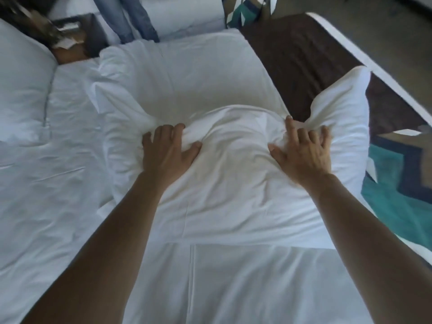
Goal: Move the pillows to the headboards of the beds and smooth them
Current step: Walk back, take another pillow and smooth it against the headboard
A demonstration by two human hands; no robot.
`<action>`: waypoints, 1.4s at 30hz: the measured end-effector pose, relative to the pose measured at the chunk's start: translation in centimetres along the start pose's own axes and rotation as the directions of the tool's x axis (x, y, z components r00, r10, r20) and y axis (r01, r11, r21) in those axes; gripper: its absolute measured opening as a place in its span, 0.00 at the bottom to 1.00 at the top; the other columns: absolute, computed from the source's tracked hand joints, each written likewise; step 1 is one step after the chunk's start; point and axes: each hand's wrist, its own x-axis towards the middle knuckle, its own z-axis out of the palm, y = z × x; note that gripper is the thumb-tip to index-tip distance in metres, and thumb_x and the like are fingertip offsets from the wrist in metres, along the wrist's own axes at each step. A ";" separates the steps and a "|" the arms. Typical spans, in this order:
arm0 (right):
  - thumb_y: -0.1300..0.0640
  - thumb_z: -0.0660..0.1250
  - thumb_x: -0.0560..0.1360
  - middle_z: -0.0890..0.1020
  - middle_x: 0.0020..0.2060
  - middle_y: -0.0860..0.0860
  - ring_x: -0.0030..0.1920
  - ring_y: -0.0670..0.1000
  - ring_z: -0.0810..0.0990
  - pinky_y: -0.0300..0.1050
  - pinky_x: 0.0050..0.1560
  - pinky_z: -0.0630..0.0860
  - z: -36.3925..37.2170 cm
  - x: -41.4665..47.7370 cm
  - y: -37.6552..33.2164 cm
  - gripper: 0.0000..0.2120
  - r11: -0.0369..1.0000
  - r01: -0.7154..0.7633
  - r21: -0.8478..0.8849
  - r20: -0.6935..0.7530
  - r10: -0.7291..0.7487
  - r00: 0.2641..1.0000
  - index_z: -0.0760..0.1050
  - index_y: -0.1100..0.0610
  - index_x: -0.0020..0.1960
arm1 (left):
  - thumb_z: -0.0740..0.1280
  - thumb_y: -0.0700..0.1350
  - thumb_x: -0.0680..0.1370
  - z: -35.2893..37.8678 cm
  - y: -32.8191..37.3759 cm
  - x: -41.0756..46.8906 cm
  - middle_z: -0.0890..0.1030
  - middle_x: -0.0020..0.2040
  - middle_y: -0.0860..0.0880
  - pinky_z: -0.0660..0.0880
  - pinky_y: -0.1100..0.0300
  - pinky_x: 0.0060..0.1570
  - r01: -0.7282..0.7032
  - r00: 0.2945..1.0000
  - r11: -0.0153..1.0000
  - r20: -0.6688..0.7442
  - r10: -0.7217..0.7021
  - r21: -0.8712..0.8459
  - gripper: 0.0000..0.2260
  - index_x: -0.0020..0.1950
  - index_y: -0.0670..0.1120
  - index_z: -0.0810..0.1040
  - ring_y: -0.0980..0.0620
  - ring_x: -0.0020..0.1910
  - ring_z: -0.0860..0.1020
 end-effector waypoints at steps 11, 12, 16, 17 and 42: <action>0.27 0.49 0.77 0.75 0.62 0.61 0.59 0.64 0.73 0.63 0.64 0.61 -12.9 -21.5 -2.6 0.39 0.998 -0.069 0.006 -0.066 0.069 0.995 0.63 0.51 0.77 | 0.59 0.57 0.83 -13.7 -1.0 -21.4 0.77 0.59 0.45 0.66 0.39 0.61 -0.021 0.995 1.000 -0.102 0.023 0.016 0.18 0.65 0.47 0.75 0.41 0.60 0.76; 0.27 0.45 0.77 0.73 0.64 0.61 0.59 0.64 0.72 0.63 0.63 0.61 -13.5 -22.8 -2.8 0.38 0.998 -0.066 0.001 -0.082 0.066 0.994 0.65 0.51 0.76 | 0.58 0.55 0.83 -14.7 -1.3 -22.7 0.77 0.60 0.46 0.65 0.39 0.63 -0.034 0.992 0.999 -0.121 0.033 -0.003 0.17 0.67 0.48 0.74 0.41 0.62 0.75; 0.34 0.47 0.82 0.69 0.73 0.60 0.66 0.64 0.70 0.65 0.65 0.60 -14.5 -24.6 -2.4 0.31 0.999 -0.034 0.042 -0.121 0.039 0.992 0.66 0.51 0.77 | 0.59 0.45 0.80 -17.3 -4.0 -24.5 0.75 0.70 0.49 0.61 0.38 0.68 -0.133 0.987 0.991 -0.091 0.135 0.021 0.21 0.74 0.50 0.72 0.43 0.67 0.74; 0.36 0.49 0.82 0.70 0.72 0.59 0.68 0.63 0.70 0.67 0.67 0.59 -14.4 -24.7 -2.1 0.29 0.998 -0.018 0.055 -0.121 0.025 0.992 0.66 0.51 0.77 | 0.60 0.45 0.79 -17.7 -4.8 -24.4 0.73 0.73 0.48 0.62 0.38 0.67 -0.139 0.987 0.989 -0.068 0.143 0.047 0.22 0.74 0.50 0.72 0.43 0.68 0.73; 0.58 0.61 0.82 0.82 0.39 0.64 0.35 0.64 0.80 0.39 0.43 0.70 -18.7 -11.2 3.4 0.15 0.827 0.361 0.431 -0.323 -0.232 0.917 0.79 0.69 0.49 | 0.60 0.57 0.80 -21.8 -12.1 -13.6 0.77 0.45 0.54 0.77 0.48 0.47 -0.099 0.897 0.950 0.387 0.214 -0.296 0.14 0.45 0.49 0.76 0.50 0.46 0.75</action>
